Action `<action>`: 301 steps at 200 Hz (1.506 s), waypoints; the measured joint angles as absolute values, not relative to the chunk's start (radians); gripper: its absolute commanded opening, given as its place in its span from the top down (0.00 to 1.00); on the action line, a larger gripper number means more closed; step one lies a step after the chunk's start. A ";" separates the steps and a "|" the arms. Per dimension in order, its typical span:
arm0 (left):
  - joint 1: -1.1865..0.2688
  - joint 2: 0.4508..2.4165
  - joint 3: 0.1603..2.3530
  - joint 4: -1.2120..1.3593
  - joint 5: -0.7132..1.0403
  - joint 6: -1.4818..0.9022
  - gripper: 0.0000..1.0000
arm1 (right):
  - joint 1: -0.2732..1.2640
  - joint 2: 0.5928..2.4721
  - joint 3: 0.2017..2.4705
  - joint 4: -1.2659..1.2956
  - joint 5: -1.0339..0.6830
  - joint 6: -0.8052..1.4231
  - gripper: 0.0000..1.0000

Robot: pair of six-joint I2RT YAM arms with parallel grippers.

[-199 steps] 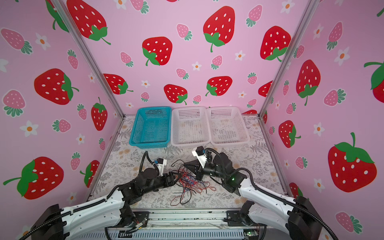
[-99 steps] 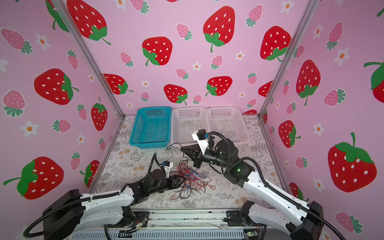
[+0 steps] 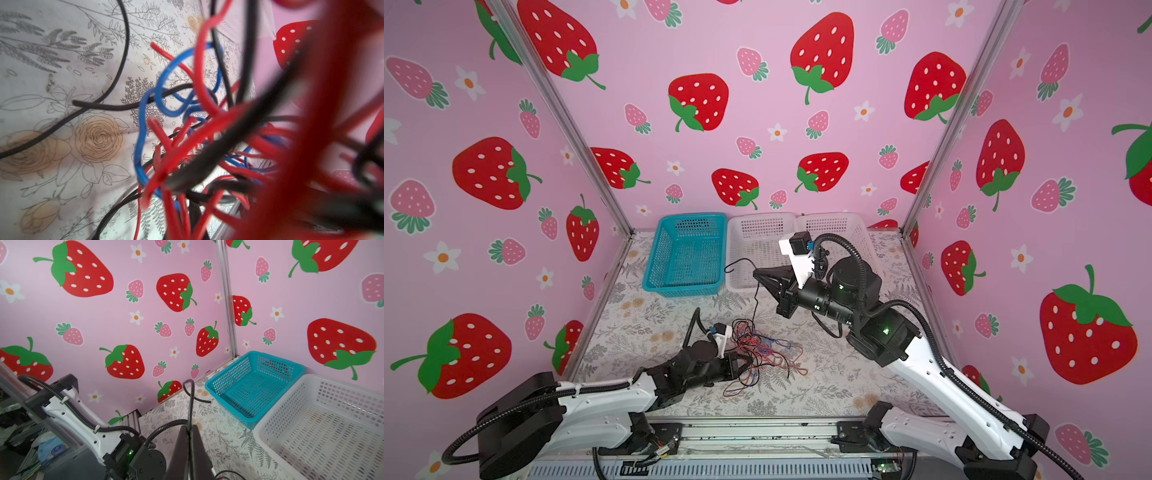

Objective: Untangle the cables

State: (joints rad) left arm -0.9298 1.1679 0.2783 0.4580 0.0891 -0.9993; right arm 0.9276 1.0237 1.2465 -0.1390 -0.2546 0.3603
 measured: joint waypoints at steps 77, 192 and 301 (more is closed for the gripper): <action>-0.931 1.094 0.258 0.391 0.056 -0.979 1.00 | 0.927 0.998 1.349 -0.386 0.061 0.344 1.00; -0.930 0.997 0.369 0.112 0.109 -0.962 1.00 | 0.930 1.033 0.805 -0.306 -0.179 0.403 0.49; -0.921 1.080 0.484 -0.018 0.145 -0.945 1.00 | 1.118 1.168 0.768 -0.165 -0.169 0.369 0.62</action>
State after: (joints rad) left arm -0.9207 1.0798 0.4835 -0.0181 0.1448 -0.9455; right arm 1.1175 1.1675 0.7677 -0.1646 -0.1692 0.3687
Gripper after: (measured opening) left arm 0.070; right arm 0.408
